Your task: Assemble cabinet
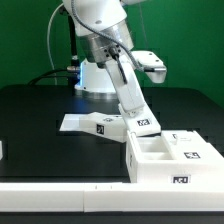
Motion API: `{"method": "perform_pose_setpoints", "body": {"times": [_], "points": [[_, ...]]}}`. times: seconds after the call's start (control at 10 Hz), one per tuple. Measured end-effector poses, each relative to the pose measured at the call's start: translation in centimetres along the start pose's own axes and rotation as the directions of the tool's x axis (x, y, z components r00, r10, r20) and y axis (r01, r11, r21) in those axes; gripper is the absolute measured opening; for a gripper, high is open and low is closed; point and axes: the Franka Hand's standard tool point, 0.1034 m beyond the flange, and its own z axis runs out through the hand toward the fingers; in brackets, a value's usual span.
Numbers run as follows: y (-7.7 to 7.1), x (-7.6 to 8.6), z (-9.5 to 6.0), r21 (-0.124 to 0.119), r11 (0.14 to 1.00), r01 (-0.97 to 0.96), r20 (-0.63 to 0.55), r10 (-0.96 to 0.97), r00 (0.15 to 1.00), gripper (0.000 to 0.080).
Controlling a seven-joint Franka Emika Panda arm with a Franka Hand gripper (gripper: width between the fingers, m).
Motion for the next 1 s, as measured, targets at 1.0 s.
{"method": "perform_pose_setpoints", "body": {"times": [1.0], "points": [[-1.4,0.0,0.0,0.01,1.0,-0.027,-0.024,0.027,0.999,0.0064]]}}
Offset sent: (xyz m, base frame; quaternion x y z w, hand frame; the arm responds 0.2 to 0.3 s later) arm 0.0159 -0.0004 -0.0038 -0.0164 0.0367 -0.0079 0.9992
